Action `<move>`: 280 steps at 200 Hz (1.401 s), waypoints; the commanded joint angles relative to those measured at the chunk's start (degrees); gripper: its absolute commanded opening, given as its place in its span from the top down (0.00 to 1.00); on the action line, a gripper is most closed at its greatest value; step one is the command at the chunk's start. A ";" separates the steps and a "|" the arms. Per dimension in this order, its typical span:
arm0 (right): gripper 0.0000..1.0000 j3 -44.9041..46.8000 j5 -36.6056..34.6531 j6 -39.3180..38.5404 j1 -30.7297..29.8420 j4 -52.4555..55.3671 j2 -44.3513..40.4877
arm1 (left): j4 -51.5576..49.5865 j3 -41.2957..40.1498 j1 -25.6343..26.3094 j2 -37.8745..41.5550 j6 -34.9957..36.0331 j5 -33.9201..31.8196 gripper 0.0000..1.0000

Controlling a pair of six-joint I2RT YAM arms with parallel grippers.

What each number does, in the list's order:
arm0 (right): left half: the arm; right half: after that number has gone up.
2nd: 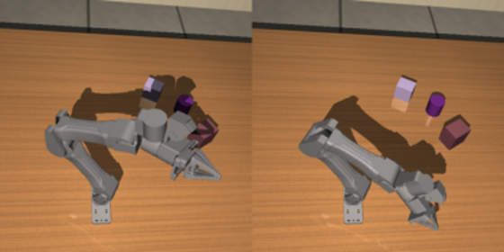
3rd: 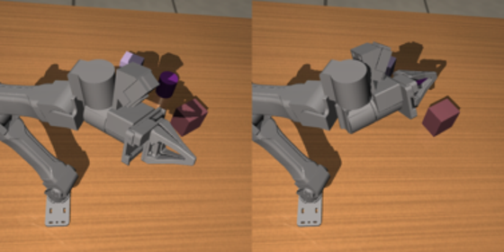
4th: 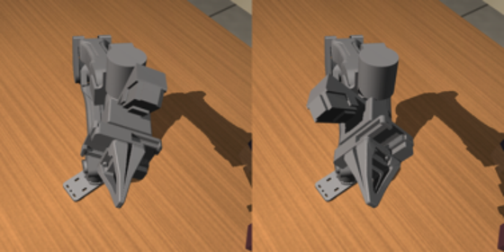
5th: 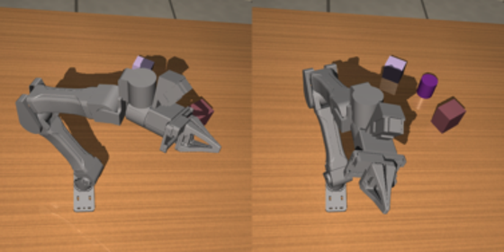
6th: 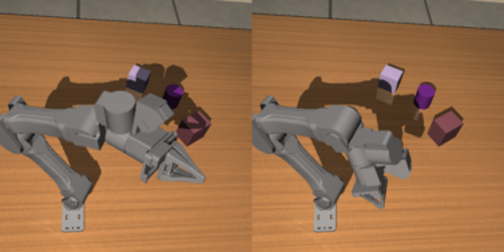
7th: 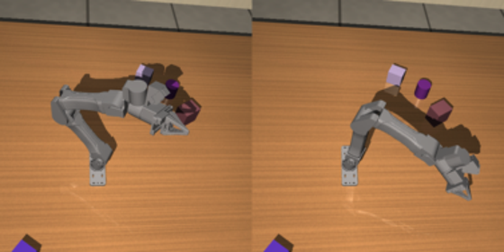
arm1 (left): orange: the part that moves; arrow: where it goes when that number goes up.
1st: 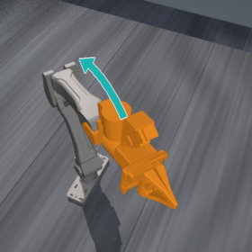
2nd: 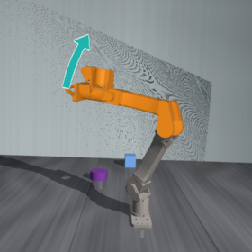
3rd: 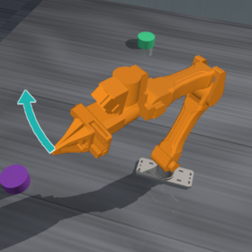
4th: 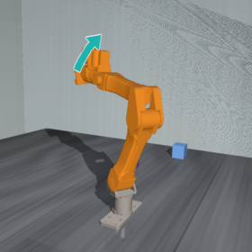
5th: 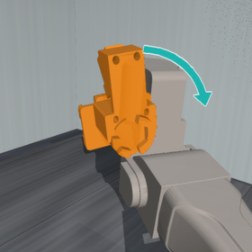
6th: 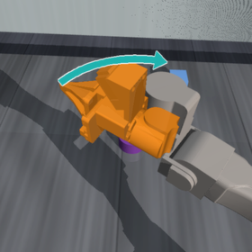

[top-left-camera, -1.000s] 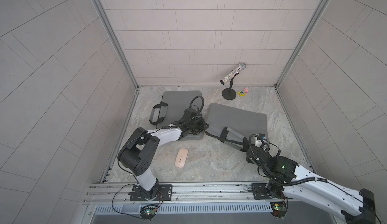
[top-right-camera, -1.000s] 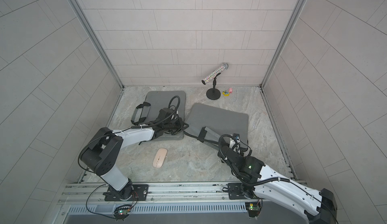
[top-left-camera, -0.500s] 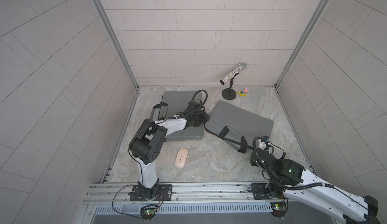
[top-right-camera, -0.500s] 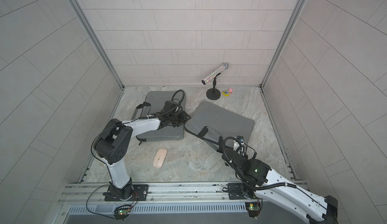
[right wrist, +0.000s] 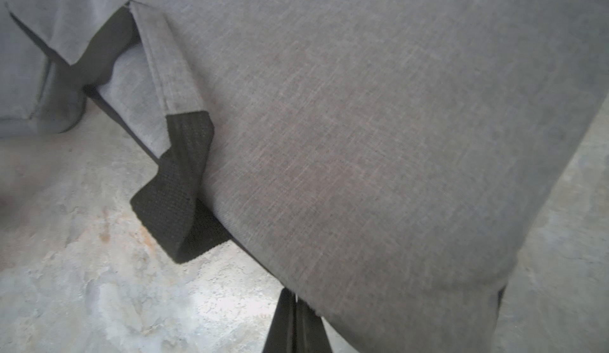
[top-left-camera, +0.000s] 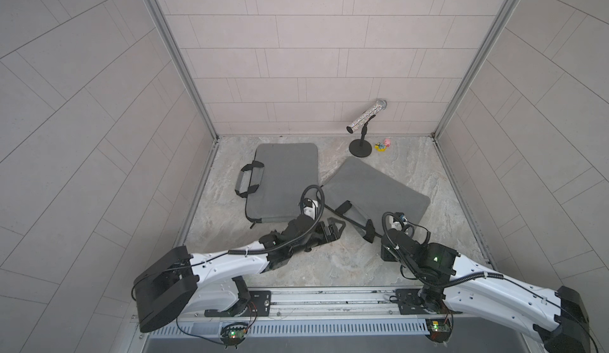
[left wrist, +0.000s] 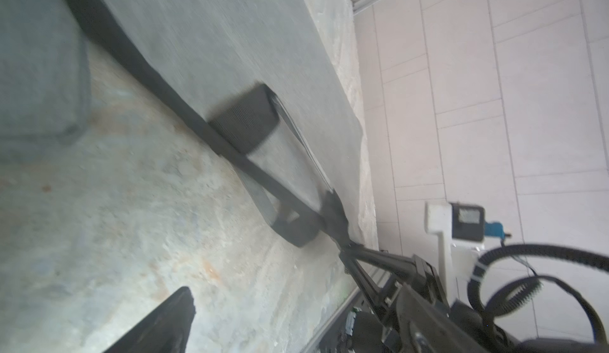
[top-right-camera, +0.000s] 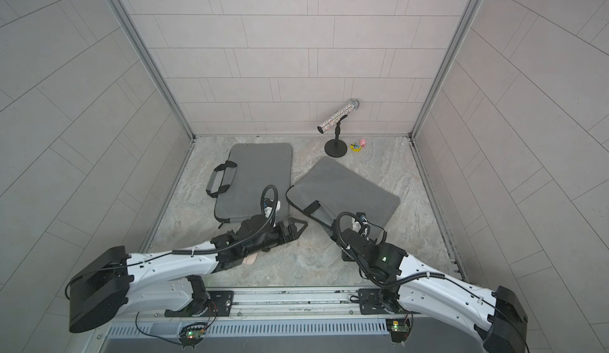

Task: Put the mouse into the laptop bag
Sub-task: Zip the zipper on the zippered laptop bag.

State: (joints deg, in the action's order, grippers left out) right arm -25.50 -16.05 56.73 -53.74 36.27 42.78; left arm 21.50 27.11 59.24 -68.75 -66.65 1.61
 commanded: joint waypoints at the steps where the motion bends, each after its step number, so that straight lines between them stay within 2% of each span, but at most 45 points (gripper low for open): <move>1: 1.00 -2.51 0.06 0.47 -2.32 -5.65 0.03 | 9.25 -0.45 1.04 -3.00 -2.93 -3.73 0.00; 53: 1.00 -3.38 -2.14 2.73 -8.44 -7.82 0.58 | 20.39 3.53 1.05 -16.82 -5.37 -0.94 0.02; 76: 1.00 -3.99 -2.27 3.00 -9.91 -8.55 1.63 | 22.24 6.02 1.05 -22.10 -5.90 -0.38 0.07; 90: 1.00 -4.17 -2.68 3.21 -11.05 -8.93 2.18 | 22.55 8.02 0.86 -25.47 -6.10 -0.17 0.13; 104: 1.00 -4.17 -3.39 3.45 -12.20 -8.98 2.28 | 24.14 10.31 0.42 -28.92 -5.43 0.91 0.27; 122: 1.00 -3.44 -3.64 4.06 -13.26 -8.63 1.80 | 19.67 14.21 -1.07 -31.97 -2.81 -0.61 0.58; 133: 1.00 -2.28 -3.46 4.64 -13.90 -8.55 1.11 | 15.81 16.93 -2.64 -33.69 -0.64 -0.57 0.81; 148: 1.00 -0.74 -4.00 5.65 -14.63 -6.59 -0.14 | 14.02 19.85 -5.30 -36.06 1.98 3.82 1.00; 196: 1.00 4.11 -4.24 8.16 -14.82 -1.81 -6.23 | 7.64 27.59 -10.95 -40.33 6.46 10.93 1.00; 235: 1.00 4.54 -3.90 7.97 -14.82 -1.13 -6.70 | 0.11 34.60 -12.80 -42.62 11.09 12.16 1.00; 280: 1.00 4.14 -3.63 7.82 -15.32 -1.27 -6.28 | -3.61 40.33 -16.04 -47.23 12.33 14.06 1.00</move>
State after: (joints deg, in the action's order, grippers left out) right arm -20.38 -22.20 63.72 -67.64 33.36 37.06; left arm 18.68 63.16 47.94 -112.51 -57.54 21.32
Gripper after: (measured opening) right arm 0.046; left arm 0.096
